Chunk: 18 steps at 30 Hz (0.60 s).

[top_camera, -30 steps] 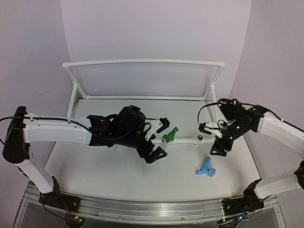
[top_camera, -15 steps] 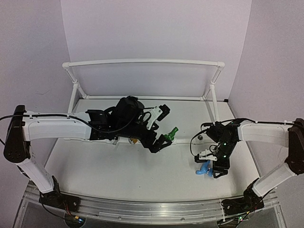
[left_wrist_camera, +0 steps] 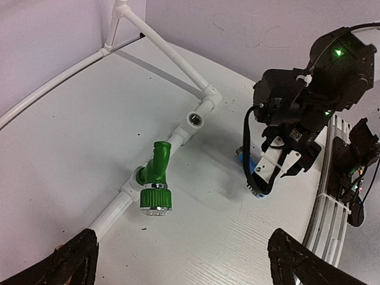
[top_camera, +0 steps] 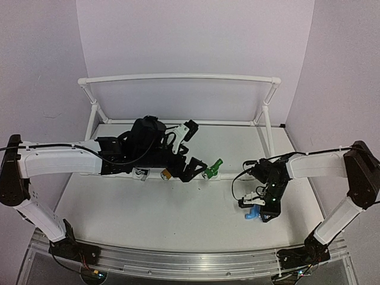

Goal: Install the water faucets
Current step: Pick up the water faucet from the center of the board.

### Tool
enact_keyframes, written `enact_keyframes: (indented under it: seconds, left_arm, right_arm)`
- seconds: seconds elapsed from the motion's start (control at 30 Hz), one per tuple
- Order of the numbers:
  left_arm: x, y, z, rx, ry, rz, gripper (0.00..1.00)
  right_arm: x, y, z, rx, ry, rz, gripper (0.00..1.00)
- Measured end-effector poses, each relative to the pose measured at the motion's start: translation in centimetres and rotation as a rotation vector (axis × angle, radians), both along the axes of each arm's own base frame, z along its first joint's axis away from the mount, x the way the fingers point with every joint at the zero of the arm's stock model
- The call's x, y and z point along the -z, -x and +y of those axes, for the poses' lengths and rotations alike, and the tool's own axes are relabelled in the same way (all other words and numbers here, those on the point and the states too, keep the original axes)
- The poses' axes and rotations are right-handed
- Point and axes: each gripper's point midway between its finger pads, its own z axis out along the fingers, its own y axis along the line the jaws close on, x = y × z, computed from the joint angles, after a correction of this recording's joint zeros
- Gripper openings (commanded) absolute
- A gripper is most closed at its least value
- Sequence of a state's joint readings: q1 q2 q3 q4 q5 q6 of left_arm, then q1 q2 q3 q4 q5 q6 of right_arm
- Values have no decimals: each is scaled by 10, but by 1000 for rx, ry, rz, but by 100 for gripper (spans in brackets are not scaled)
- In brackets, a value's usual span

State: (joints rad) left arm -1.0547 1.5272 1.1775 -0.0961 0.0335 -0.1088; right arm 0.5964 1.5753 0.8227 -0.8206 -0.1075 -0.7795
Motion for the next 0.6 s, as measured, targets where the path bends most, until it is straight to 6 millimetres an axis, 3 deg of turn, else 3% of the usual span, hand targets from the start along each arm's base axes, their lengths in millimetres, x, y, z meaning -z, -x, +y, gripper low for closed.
enact_keyframes:
  seconds: [0.13, 0.23, 0.43, 0.6]
  left_arm:
    - [1, -7, 11, -28, 20, 32, 96]
    - [0, -12, 18, -39, 45, 69, 92]
    - [0, -17, 25, -12, 62, 207, 81]
    - [-19, -9, -2, 114, 74, 340, 74]
  right_arm:
    - [-7, -4, 1, -8, -7, -20, 15]
    - [-31, -13, 7, -44, -44, -75, 14]
    - [-116, -38, 25, -246, -134, -299, 14]
    - [-176, -36, 44, -480, -126, -462, 13]
